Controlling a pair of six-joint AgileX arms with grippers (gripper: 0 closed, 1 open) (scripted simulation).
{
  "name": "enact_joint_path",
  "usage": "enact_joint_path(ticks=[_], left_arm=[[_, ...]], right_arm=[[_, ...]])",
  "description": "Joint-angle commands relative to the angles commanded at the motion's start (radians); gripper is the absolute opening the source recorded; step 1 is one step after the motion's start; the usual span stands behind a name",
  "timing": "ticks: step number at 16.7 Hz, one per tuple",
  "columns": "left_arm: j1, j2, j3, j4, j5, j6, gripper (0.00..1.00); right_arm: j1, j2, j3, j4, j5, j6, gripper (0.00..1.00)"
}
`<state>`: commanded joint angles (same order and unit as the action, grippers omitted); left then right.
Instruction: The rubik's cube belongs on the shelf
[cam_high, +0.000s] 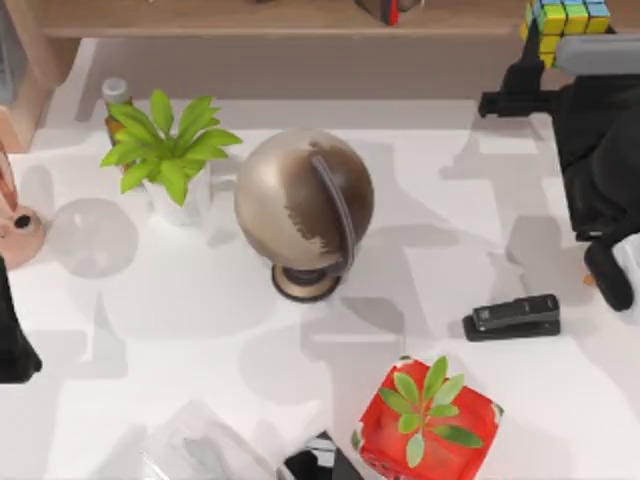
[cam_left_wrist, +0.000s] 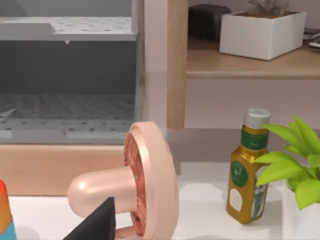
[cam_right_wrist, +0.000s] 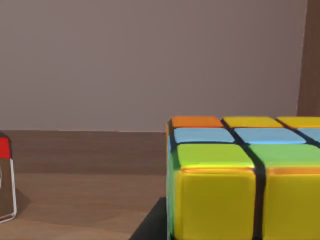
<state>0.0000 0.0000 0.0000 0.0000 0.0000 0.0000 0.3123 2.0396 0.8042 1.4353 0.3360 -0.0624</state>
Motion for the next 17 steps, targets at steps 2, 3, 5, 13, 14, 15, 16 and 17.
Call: enact_joint_path(ticks=[2,3,5,13,14,15,16,17], left_arm=[[0.0,0.0,0.0,0.0,0.0,0.0,1.0],[0.0,0.0,0.0,0.0,0.0,0.0,1.0],[0.0,0.0,0.0,0.0,0.0,0.0,1.0],[0.0,0.0,0.0,0.0,0.0,0.0,1.0],[0.0,0.0,0.0,0.0,0.0,0.0,1.0],[0.0,0.0,0.0,0.0,0.0,0.0,1.0],[0.0,0.0,0.0,0.0,0.0,0.0,1.0],[0.0,0.0,0.0,0.0,0.0,0.0,1.0]], right_arm=[[-0.002,0.001,0.002,0.006,0.004,0.005,0.0],[-0.002,0.001,0.002,0.006,0.004,0.005,0.0],[-0.002,0.001,0.002,0.006,0.004,0.005,0.0],[-0.031,0.093,0.204,-0.108,-0.027,0.012,0.0],[-0.036,0.107,0.249,-0.123,-0.033,0.013,0.0],[-0.041,0.122,0.301,-0.143,-0.038,0.015,0.0],[-0.048,0.139,0.353,-0.17,-0.043,0.016,0.0],[-0.054,0.159,0.396,-0.198,-0.046,0.017,0.0]])
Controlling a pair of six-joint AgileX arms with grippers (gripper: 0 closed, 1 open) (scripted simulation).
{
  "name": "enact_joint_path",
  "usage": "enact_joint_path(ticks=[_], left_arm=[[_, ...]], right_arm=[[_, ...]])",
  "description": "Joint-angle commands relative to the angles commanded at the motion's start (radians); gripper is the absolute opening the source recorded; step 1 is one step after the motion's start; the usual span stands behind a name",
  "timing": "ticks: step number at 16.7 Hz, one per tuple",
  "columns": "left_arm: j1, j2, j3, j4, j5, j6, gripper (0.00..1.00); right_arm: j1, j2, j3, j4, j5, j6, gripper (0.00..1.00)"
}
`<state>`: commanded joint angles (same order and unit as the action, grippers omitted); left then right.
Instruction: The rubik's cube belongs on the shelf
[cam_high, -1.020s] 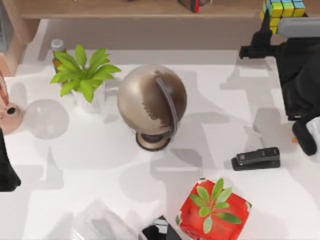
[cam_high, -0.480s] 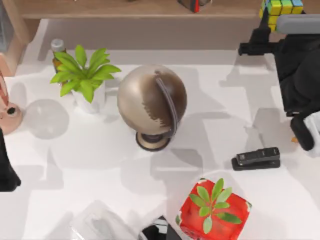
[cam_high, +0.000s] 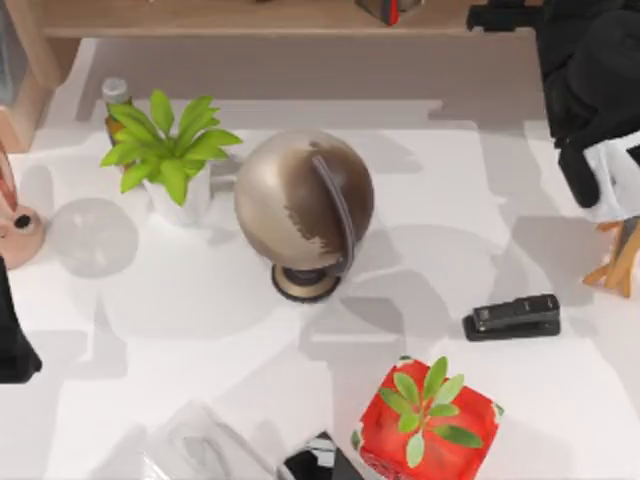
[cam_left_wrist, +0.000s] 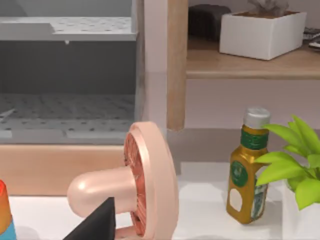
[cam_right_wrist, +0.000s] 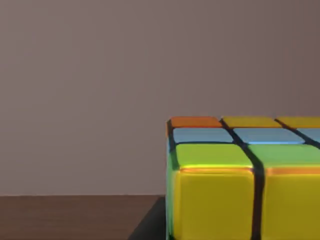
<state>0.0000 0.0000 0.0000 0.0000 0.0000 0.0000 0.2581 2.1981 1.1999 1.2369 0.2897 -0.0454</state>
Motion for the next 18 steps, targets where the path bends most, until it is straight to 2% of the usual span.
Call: enact_joint_path(ticks=[7,18], left_arm=[[0.0,0.0,0.0,0.0,0.0,0.0,1.0],[0.0,0.0,0.0,0.0,0.0,0.0,1.0]], right_arm=[[-0.021,0.046,0.07,-0.059,-0.019,0.002,0.0],[-0.021,0.046,0.07,-0.059,-0.019,0.002,0.83]])
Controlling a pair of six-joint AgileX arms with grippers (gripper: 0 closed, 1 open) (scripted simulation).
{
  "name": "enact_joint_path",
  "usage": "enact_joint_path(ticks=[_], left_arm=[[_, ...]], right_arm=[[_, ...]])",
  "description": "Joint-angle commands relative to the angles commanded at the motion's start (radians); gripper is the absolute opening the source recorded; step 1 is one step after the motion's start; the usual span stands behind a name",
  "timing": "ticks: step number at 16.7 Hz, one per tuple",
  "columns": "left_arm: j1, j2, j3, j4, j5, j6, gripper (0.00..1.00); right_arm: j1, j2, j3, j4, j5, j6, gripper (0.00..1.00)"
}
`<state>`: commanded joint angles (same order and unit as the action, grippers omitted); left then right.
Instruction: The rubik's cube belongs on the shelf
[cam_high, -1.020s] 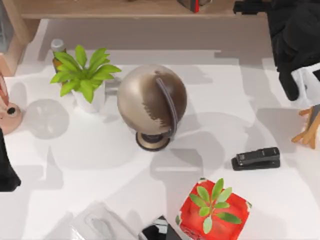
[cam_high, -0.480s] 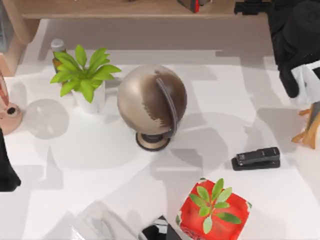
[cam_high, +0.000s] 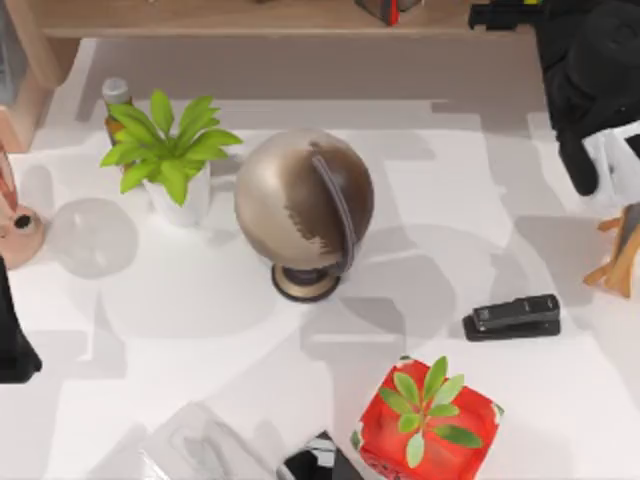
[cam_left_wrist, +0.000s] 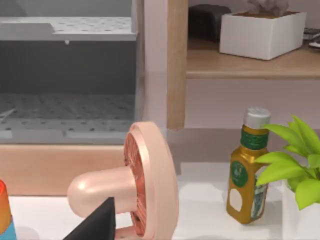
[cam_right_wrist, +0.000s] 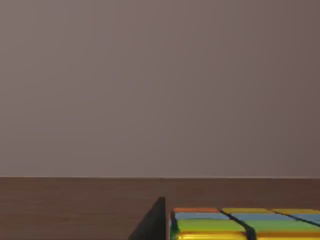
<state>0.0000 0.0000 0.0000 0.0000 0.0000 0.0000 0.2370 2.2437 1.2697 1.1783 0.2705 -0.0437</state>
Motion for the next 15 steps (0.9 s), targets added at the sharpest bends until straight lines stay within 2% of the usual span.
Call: enact_joint_path(ticks=[2,3,12,15], left_arm=[[0.0,0.0,0.0,0.0,0.0,0.0,1.0],[0.0,0.0,0.0,0.0,0.0,0.0,1.0],[0.0,0.0,0.0,0.0,0.0,0.0,1.0],[0.0,0.0,0.0,0.0,0.0,0.0,1.0]], right_arm=[[0.0,0.0,0.0,0.0,0.0,0.0,0.98],[0.0,0.0,0.0,0.0,0.0,0.0,1.0],[0.003,-0.001,-0.001,0.0,0.0,0.0,1.0],[-0.002,-0.044,-0.035,0.035,-0.041,-0.05,1.0]])
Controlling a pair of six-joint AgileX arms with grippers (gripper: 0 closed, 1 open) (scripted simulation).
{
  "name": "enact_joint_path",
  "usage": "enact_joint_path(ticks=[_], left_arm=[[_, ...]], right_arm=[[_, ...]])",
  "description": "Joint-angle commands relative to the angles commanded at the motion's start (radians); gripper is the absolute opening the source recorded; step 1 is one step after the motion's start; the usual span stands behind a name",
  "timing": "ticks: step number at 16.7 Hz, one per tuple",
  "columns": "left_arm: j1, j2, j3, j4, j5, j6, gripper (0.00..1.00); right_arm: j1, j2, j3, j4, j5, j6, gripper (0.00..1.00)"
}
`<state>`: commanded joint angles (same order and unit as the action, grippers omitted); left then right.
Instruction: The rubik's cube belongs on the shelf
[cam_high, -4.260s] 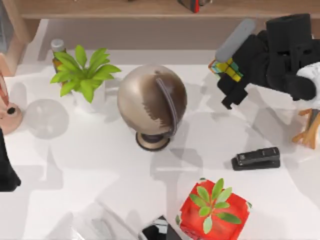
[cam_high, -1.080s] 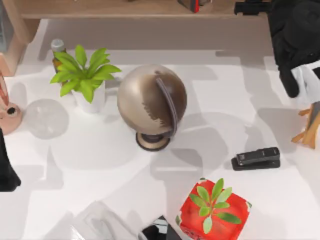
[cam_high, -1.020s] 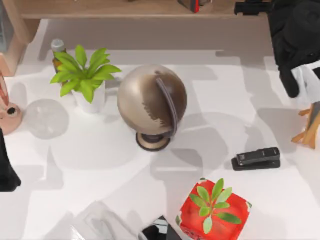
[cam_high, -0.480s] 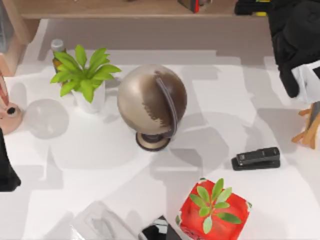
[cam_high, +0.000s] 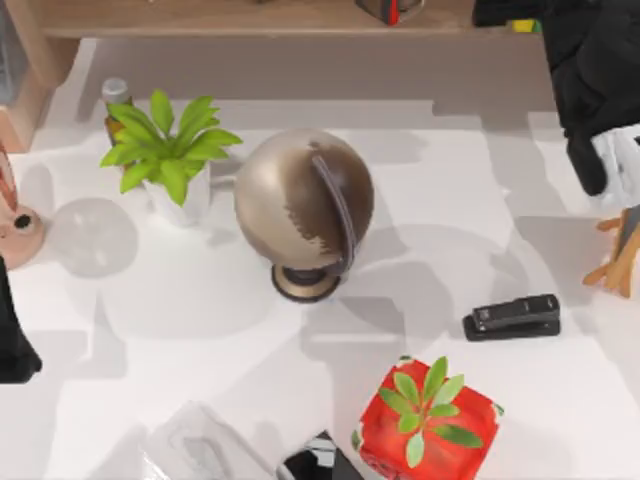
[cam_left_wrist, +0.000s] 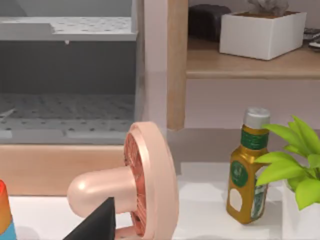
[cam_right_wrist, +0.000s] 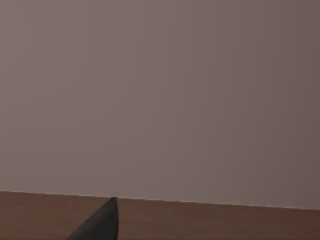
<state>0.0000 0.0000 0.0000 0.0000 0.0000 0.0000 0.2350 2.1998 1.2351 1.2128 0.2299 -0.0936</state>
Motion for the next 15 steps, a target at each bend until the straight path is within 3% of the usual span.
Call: enact_joint_path(ticks=[7,15], left_arm=[[0.0,0.0,0.0,0.0,0.0,0.0,1.0],[0.0,0.0,0.0,0.0,0.0,0.0,1.0]], right_arm=[[-0.145,-0.234,-0.232,0.199,-0.257,-0.347,1.0],[-0.649,-0.398,-0.579,0.4,-0.603,-0.902,1.0]])
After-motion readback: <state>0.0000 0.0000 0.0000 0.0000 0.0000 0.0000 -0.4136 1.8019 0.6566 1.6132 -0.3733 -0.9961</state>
